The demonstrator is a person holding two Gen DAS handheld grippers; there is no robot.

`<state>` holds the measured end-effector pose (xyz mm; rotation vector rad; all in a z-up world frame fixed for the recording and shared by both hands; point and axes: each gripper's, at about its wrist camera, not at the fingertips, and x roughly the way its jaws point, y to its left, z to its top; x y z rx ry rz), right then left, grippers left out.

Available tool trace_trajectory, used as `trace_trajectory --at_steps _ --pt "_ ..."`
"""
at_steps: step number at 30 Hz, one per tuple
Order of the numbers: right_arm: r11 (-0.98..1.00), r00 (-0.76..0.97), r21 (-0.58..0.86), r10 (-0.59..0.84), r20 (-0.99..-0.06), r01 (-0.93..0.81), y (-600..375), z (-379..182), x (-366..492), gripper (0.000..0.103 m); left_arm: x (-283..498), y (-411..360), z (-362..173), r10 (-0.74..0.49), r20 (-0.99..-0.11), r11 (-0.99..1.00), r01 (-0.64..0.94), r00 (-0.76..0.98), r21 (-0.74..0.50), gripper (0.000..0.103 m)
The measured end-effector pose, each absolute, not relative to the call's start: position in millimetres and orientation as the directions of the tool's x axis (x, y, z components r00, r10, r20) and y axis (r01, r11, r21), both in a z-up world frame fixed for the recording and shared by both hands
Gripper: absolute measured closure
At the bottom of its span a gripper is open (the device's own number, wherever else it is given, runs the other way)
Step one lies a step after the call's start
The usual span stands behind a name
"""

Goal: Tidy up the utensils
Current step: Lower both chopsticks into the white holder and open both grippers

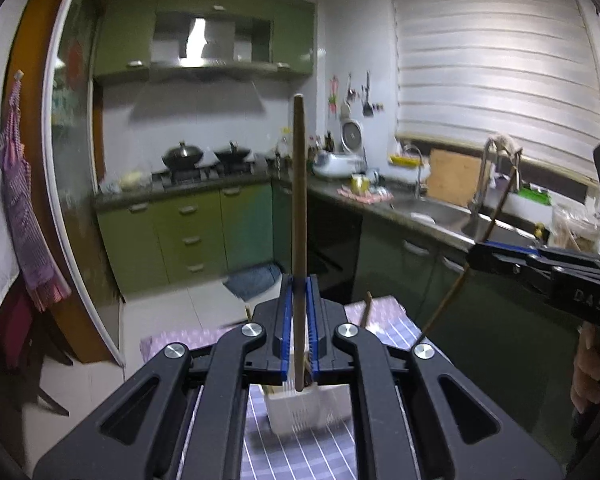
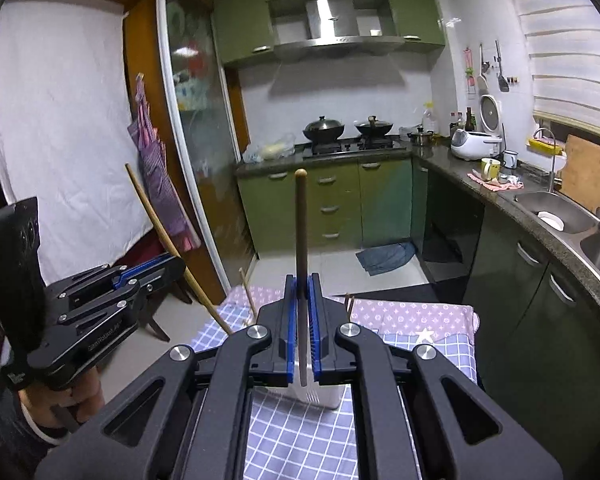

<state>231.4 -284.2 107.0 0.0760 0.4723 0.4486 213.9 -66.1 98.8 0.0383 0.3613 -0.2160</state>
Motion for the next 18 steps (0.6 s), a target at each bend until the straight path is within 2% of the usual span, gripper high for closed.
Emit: trace_trajectory --at_steps 5,15,16,18 --pt "0.918 0.823 0.155 0.395 -0.409 -0.364 -286.2 111.1 249.5 0.096 237.5 -74.2 86.2 -0.172 -0.361 0.982 0.191 0.917 0.016 0.096" --pt "0.917 0.795 0.199 0.398 -0.457 -0.345 -275.4 91.8 311.4 0.096 278.0 -79.2 18.9 -0.109 -0.507 0.989 0.143 0.855 0.029 0.095" --pt "0.917 0.791 0.200 0.399 -0.464 -0.345 -274.0 87.6 315.2 0.096 278.2 -77.9 16.5 -0.110 -0.505 0.989 0.143 0.856 0.027 0.094" --pt "0.918 0.784 0.201 0.397 -0.477 -0.343 -271.0 79.2 321.0 0.096 274.3 -76.2 15.4 -0.106 -0.490 0.990 0.140 0.865 0.033 0.082"
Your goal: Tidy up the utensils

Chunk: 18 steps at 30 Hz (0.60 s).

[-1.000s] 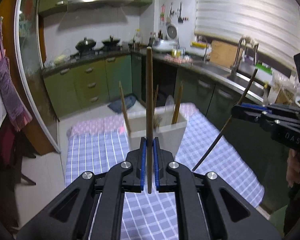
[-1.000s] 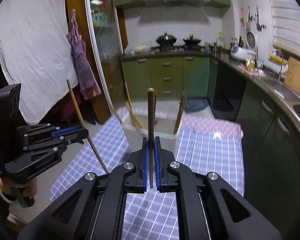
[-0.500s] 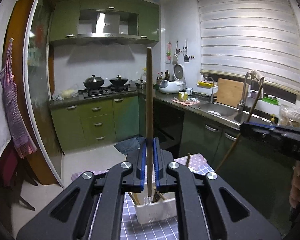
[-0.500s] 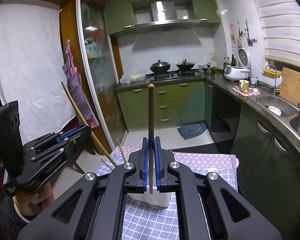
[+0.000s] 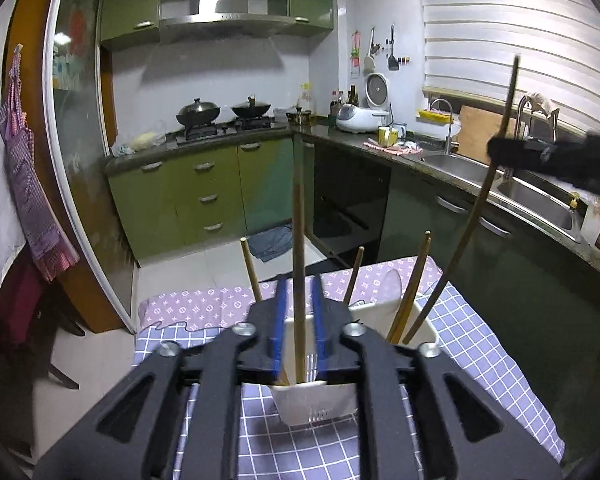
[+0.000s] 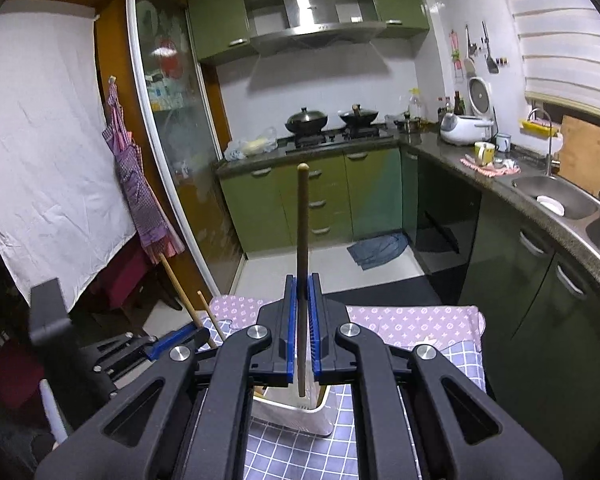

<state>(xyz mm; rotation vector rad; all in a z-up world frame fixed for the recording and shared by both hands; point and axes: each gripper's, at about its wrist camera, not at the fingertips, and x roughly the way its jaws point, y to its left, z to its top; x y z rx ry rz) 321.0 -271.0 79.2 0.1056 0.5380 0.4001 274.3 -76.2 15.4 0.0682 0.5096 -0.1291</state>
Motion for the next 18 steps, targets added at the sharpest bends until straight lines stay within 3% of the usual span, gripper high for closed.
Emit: trace_trajectory --at_steps 4,6,8,11,18 --pt "0.916 0.771 0.210 0.401 -0.495 -0.341 -267.0 65.1 328.3 0.096 260.4 -68.8 23.6 -0.112 -0.451 0.990 0.136 0.886 0.023 0.069" --pt "0.915 0.768 0.215 0.404 -0.498 -0.342 -267.9 59.5 327.9 0.096 246.5 -63.1 29.1 -0.113 -0.423 0.991 0.130 0.899 0.012 0.048" --pt "0.915 0.765 0.211 0.403 -0.503 -0.343 -266.6 53.8 327.1 0.096 229.5 -58.0 33.5 -0.106 -0.390 0.993 0.121 0.915 0.015 0.046" --pt "0.921 0.760 0.194 0.389 -0.521 -0.338 -263.8 43.6 328.1 0.096 201.6 -45.7 33.3 -0.095 -0.359 0.994 0.108 0.929 0.018 0.033" --pt "0.925 0.714 0.188 0.376 -0.591 -0.331 -253.7 4.0 336.4 0.096 171.5 -21.1 17.8 -0.104 -0.415 0.994 0.103 0.904 -0.023 0.032"
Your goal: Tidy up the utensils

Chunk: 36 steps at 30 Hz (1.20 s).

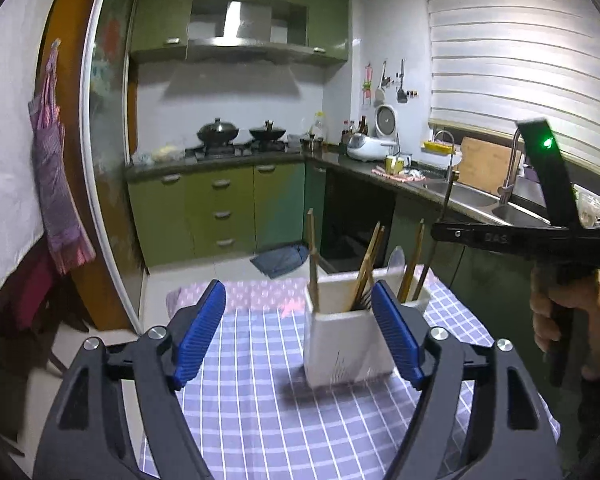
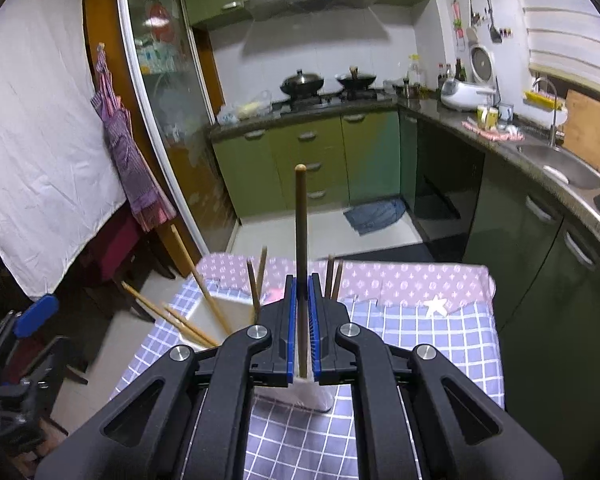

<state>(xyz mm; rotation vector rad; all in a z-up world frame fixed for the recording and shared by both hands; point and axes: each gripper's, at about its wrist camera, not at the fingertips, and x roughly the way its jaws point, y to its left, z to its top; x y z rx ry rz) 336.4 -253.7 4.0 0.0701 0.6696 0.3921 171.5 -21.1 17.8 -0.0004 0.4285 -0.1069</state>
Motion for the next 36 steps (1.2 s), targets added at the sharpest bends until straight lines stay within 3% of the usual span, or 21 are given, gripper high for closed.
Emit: trace_trajectory --at_steps 5,11,13,15,19,21,23,28,30,36 --pt "0.924 0.692 0.182 0.374 -0.617 -0.337 -245.5 -17.2 334.3 0.096 156.6 -1.8 0.1 -0.106 -0.442 0.993 0.071 0.891 -0.094 0.025" --pt "0.926 0.692 0.172 0.367 -0.621 -0.336 -245.9 -25.0 327.4 0.093 146.2 3.3 -20.6 -0.104 -0.472 0.991 0.050 0.876 -0.126 0.024" --pt "0.928 0.706 0.173 0.364 -0.607 -0.329 -250.9 -22.1 318.2 0.083 144.1 3.6 -25.4 -0.106 -0.484 0.990 0.049 0.868 -0.130 0.024" --pt "0.928 0.727 0.175 0.366 -0.581 -0.328 -257.5 -16.4 300.4 0.083 136.8 4.7 -28.5 -0.099 -0.481 0.991 0.041 0.871 -0.129 0.022" --pt "0.929 0.757 0.174 0.367 -0.540 -0.326 -272.3 -11.0 258.2 0.066 121.3 6.7 -29.4 -0.070 -0.456 0.994 0.021 0.887 -0.112 0.016" --pt "0.935 0.769 0.158 0.351 -0.534 -0.317 -278.1 -16.3 232.6 0.065 113.0 5.9 -30.8 -0.067 -0.451 0.994 0.022 0.890 -0.103 0.014" --pt "0.941 0.780 0.144 0.335 -0.528 -0.306 -282.8 -22.3 211.4 0.055 103.6 2.5 -33.1 -0.067 -0.452 0.996 0.031 0.889 -0.088 0.013" --pt "0.941 0.797 0.170 0.339 -0.500 -0.294 -299.7 -44.7 146.2 0.011 81.6 -3.8 -36.2 -0.074 -0.456 0.996 0.046 0.887 -0.073 0.008" --pt "0.941 0.807 0.174 0.339 -0.483 -0.291 -305.2 -49.1 121.5 0.005 69.7 -3.0 -35.1 -0.081 -0.457 0.995 0.047 0.886 -0.086 0.007" --pt "0.957 0.852 0.108 0.290 -0.436 -0.271 -309.6 -42.7 52.8 0.005 29.1 -2.1 -26.3 -0.075 -0.435 0.994 0.033 0.897 -0.103 0.007"
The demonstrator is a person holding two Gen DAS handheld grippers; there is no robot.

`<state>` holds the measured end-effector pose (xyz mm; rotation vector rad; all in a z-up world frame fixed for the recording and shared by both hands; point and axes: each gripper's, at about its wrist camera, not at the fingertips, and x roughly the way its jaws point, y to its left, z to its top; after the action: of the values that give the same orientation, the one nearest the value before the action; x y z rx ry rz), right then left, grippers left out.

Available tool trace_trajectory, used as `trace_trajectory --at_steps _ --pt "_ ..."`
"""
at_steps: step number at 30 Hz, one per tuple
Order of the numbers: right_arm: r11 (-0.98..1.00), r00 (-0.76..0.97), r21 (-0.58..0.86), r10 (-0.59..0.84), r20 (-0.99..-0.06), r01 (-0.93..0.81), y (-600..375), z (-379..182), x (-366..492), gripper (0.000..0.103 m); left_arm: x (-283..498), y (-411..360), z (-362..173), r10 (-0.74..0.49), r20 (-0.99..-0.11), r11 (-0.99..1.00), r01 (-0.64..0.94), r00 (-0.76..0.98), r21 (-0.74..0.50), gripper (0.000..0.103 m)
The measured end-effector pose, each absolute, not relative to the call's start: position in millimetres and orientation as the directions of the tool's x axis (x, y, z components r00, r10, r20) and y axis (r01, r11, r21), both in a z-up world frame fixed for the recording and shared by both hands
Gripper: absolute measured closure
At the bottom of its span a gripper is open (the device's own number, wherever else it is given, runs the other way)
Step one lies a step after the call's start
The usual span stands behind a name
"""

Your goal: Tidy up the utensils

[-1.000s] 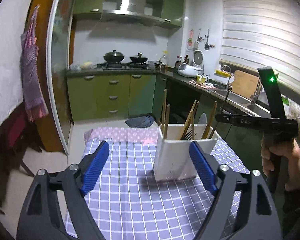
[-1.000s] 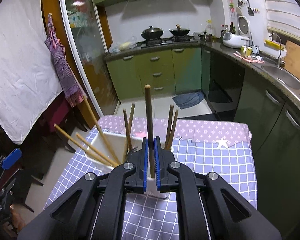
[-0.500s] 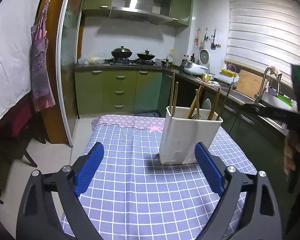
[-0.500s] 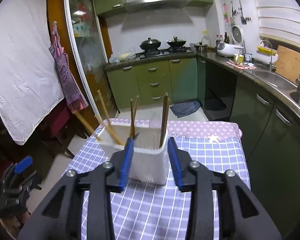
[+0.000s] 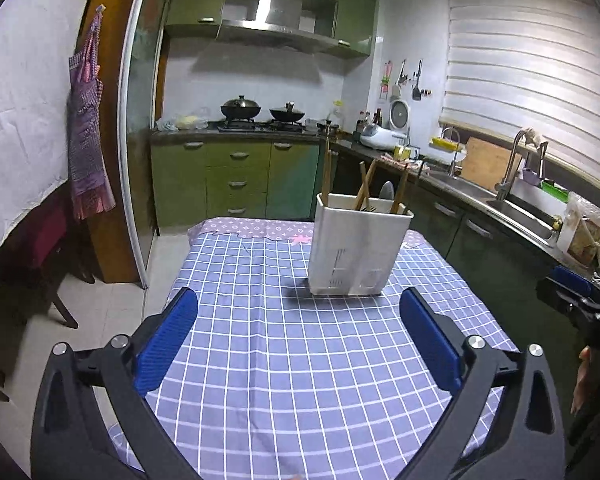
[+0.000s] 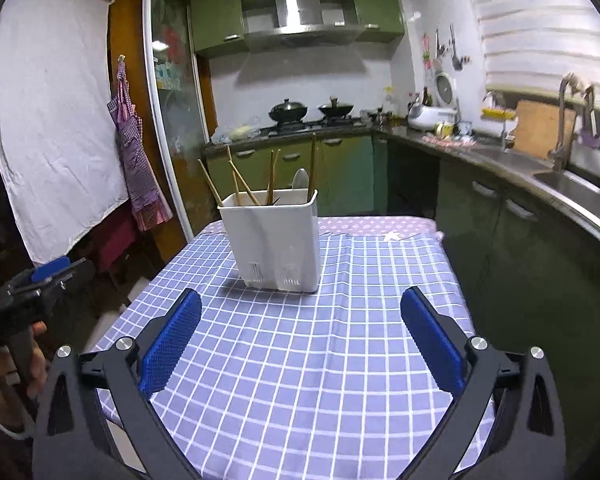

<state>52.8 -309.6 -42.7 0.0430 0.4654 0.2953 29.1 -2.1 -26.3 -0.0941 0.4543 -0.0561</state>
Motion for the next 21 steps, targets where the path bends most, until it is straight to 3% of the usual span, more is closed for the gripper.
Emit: trace_trajectory --at_steps 8,21 --pt "0.966 0.887 0.047 0.251 -0.387 -0.253 -295.6 -30.8 -7.3 0.005 -14.8 1.0 -8.9 -0.063 -0.408 0.996 0.032 0.911 -0.083 0.007" --pt "0.971 0.906 -0.016 0.215 -0.365 -0.237 -282.5 -21.5 -37.3 0.005 -33.9 2.3 -8.5 -0.064 -0.420 0.995 0.026 0.905 -0.096 0.007"
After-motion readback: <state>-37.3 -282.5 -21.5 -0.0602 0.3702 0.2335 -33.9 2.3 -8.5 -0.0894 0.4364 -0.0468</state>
